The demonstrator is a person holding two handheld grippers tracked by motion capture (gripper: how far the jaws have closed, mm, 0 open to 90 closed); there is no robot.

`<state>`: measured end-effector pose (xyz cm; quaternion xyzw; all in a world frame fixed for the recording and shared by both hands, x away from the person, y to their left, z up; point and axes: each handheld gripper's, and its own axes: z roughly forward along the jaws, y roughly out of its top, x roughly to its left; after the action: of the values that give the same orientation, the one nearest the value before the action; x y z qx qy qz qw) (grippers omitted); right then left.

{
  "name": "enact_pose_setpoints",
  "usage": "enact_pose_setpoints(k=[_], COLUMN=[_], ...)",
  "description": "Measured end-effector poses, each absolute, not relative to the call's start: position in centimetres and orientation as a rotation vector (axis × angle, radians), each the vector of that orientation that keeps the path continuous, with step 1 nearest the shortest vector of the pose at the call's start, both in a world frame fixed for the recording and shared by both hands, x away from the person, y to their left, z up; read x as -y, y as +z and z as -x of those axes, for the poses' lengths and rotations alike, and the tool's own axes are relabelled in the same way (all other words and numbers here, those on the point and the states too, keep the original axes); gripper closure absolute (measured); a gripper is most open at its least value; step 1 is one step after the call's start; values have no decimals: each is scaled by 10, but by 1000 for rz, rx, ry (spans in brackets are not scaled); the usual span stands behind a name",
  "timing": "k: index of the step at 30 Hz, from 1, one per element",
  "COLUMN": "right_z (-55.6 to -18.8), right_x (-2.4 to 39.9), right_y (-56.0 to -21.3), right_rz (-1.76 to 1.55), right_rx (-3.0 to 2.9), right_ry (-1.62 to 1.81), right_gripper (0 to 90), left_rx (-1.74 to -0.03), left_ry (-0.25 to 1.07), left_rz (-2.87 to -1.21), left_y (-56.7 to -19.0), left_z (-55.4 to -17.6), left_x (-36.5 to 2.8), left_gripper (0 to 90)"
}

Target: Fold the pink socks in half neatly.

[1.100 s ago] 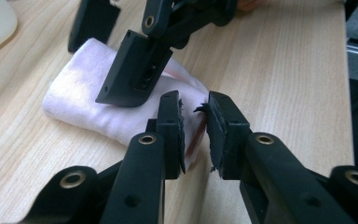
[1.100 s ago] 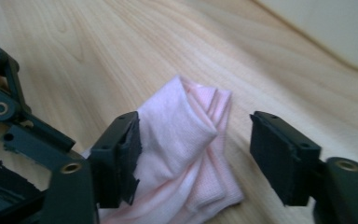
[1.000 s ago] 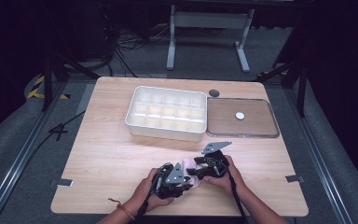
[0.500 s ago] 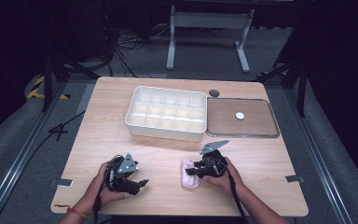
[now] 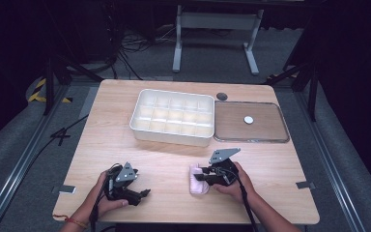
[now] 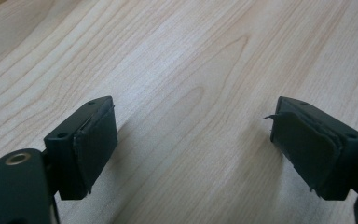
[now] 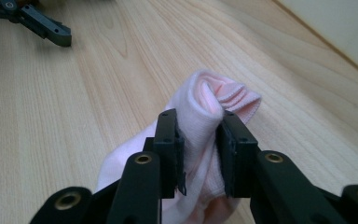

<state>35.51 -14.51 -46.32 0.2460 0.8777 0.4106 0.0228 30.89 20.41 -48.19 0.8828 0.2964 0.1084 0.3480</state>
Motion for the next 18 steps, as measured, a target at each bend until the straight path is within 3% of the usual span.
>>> enact_pose_setpoints(k=[18], right_z=[-350], right_x=[159], right_y=[-443], right_rz=[-665], right_rx=[-2615], right_ry=[1277], right_gripper=[714], left_rx=[-762], left_ry=[282], left_rz=[-2283], left_y=[-483], left_z=[-311], left_x=[-204], left_gripper=[112])
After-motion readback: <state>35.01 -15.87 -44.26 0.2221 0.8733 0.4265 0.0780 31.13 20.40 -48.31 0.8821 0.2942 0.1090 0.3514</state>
